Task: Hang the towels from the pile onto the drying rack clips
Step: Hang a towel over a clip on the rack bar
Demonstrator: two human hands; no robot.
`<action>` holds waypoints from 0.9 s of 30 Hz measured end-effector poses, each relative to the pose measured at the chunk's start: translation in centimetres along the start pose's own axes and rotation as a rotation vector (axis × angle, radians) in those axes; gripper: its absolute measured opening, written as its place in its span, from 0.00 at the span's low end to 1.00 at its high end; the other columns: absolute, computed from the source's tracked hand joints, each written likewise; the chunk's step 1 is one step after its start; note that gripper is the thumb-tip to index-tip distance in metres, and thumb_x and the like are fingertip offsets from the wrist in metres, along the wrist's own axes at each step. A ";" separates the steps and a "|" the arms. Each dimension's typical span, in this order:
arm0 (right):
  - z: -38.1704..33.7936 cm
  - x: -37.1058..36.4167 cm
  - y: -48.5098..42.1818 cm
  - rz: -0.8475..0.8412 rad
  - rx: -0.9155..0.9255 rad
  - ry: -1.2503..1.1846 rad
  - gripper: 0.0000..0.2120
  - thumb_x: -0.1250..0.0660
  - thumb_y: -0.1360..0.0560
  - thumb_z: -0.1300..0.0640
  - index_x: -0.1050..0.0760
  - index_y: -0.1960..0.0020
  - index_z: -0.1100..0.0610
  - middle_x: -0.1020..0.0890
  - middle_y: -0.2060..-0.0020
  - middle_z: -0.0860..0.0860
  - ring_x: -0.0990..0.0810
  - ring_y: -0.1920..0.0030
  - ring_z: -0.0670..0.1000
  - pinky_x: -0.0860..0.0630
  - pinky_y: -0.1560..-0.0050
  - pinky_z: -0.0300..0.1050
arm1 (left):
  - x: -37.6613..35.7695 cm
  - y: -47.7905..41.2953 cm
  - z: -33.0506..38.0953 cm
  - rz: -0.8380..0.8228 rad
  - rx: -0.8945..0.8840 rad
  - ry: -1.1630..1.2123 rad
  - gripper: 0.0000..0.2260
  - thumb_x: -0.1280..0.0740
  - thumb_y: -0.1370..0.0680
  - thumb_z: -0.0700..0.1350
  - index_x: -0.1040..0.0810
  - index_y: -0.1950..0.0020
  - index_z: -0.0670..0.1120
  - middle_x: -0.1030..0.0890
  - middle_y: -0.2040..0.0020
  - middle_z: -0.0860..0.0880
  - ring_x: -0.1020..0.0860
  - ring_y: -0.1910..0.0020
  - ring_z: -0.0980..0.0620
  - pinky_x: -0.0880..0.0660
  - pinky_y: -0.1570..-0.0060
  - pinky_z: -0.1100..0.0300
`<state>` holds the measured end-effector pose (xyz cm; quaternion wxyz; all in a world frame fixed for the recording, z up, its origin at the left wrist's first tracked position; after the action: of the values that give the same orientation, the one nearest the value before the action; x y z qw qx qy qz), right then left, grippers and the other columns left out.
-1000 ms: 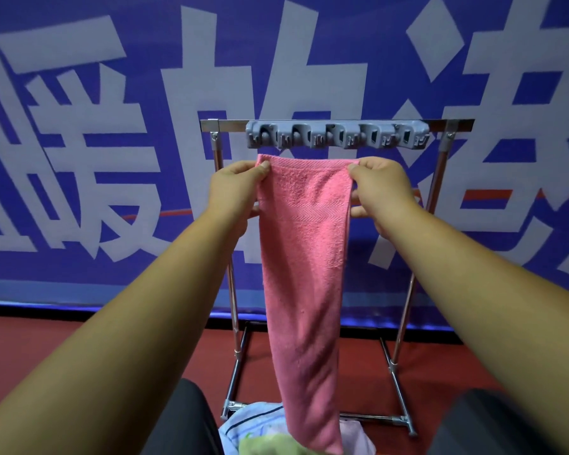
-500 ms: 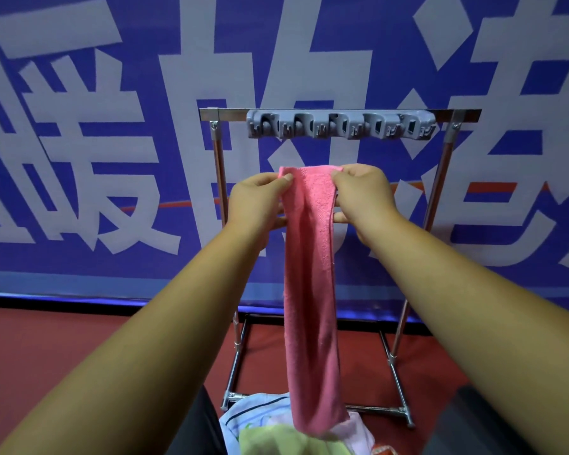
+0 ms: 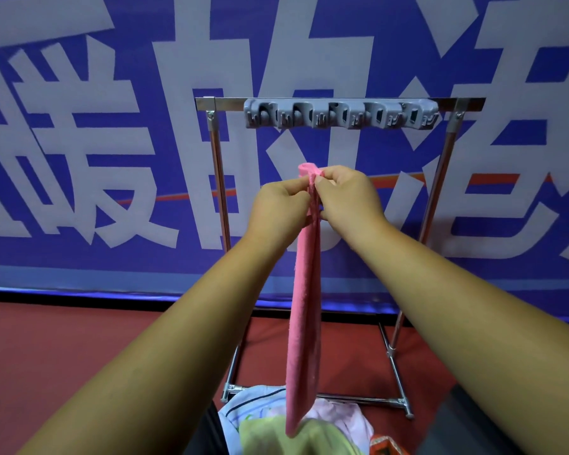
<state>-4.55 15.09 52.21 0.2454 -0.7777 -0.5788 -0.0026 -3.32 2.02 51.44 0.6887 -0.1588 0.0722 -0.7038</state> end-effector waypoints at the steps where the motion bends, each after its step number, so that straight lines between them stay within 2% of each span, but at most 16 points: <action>1: 0.1 0.0 0.1 -0.026 -0.010 -0.024 0.10 0.35 0.22 0.50 0.15 0.50 0.48 0.12 0.61 0.46 0.12 0.56 0.52 0.13 0.53 0.59 | 0.1 0.0 -0.1 0.001 -0.007 -0.016 0.19 0.35 0.21 0.36 0.11 0.44 0.56 0.11 0.55 0.49 0.12 0.52 0.47 0.14 0.47 0.46; 4: 0.5 -0.3 0.5 -0.102 -0.038 -0.134 0.13 0.33 0.27 0.52 0.15 0.45 0.49 0.11 0.56 0.48 0.11 0.53 0.54 0.13 0.50 0.60 | 0.5 -0.1 -0.2 0.015 -0.040 -0.018 0.14 0.29 0.19 0.37 0.14 0.35 0.49 0.11 0.52 0.49 0.12 0.55 0.50 0.13 0.52 0.51; 7: 0.5 -0.3 0.7 -0.089 -0.052 -0.217 0.09 0.29 0.23 0.51 0.16 0.44 0.52 0.10 0.54 0.51 0.10 0.53 0.55 0.13 0.51 0.60 | 1.0 -0.2 -0.3 0.028 -0.078 0.013 0.14 0.26 0.20 0.39 0.14 0.35 0.48 0.12 0.49 0.47 0.11 0.56 0.49 0.14 0.55 0.55; 10: 0.4 -0.1 0.7 -0.077 -0.094 -0.300 0.06 0.31 0.17 0.57 0.17 0.44 0.57 0.11 0.53 0.56 0.10 0.53 0.58 0.12 0.53 0.59 | 1.7 -0.9 -1.4 0.056 -0.042 0.024 0.17 0.23 0.22 0.44 0.17 0.34 0.51 0.15 0.42 0.48 0.13 0.49 0.49 0.14 0.49 0.50; 12: 0.1 0.2 0.7 -0.077 -0.089 -0.329 0.06 0.33 0.16 0.58 0.17 0.45 0.57 0.11 0.52 0.58 0.10 0.52 0.58 0.12 0.54 0.56 | 2.2 -1.1 -2.0 0.063 0.000 -0.005 0.22 0.22 0.23 0.52 0.21 0.31 0.50 0.17 0.39 0.51 0.15 0.44 0.53 0.17 0.45 0.53; 14: -0.2 0.6 0.7 -0.075 -0.069 -0.348 0.07 0.34 0.15 0.58 0.17 0.47 0.56 0.11 0.52 0.58 0.10 0.52 0.57 0.12 0.54 0.54 | 2.6 -1.4 -2.8 -0.002 0.055 0.031 0.27 0.22 0.24 0.57 0.23 0.29 0.48 0.16 0.37 0.52 0.16 0.41 0.55 0.19 0.40 0.54; 17: -0.6 1.0 0.4 -0.084 -0.040 -0.340 0.09 0.35 0.15 0.58 0.17 0.46 0.57 0.12 0.50 0.61 0.11 0.51 0.59 0.13 0.52 0.57 | 2.9 -1.3 -3.6 -0.207 0.123 0.114 0.23 0.23 0.22 0.53 0.21 0.30 0.45 0.13 0.40 0.50 0.14 0.41 0.52 0.20 0.43 0.57; 20: -1.0 1.4 0.0 -0.052 -0.012 -0.329 0.09 0.35 0.15 0.56 0.16 0.47 0.55 0.12 0.50 0.60 0.12 0.48 0.61 0.13 0.48 0.61 | 2.7 -0.7 -4.6 -0.365 0.195 0.121 0.18 0.24 0.22 0.45 0.18 0.33 0.43 0.13 0.40 0.45 0.14 0.43 0.47 0.19 0.40 0.51; 24: -0.9 2.3 -0.5 -0.001 0.001 -0.280 0.09 0.33 0.16 0.51 0.15 0.49 0.52 0.12 0.51 0.59 0.13 0.48 0.62 0.15 0.48 0.67 | 1.9 0.1 -4.9 -0.408 0.245 0.147 0.14 0.24 0.21 0.43 0.16 0.37 0.40 0.13 0.41 0.40 0.16 0.45 0.44 0.20 0.37 0.46; 27: -0.2 2.9 -0.5 0.070 0.000 -0.257 0.10 0.33 0.18 0.47 0.16 0.48 0.50 0.12 0.52 0.56 0.12 0.50 0.61 0.15 0.50 0.67 | 1.5 0.1 -4.1 -0.410 0.205 0.187 0.15 0.27 0.19 0.44 0.18 0.34 0.39 0.14 0.41 0.40 0.16 0.46 0.44 0.20 0.38 0.45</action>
<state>-3.97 17.72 53.45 0.1694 -0.7913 -0.5779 0.1055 -4.55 0.05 47.72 0.5343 -0.0336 0.0301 -0.8441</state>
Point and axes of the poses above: each hand's wrist, its own y-axis away from the middle knuckle, its own x-axis out of the back of the hand, z = x × y, the point moved 3 cm from there along -y, towards the middle knuckle
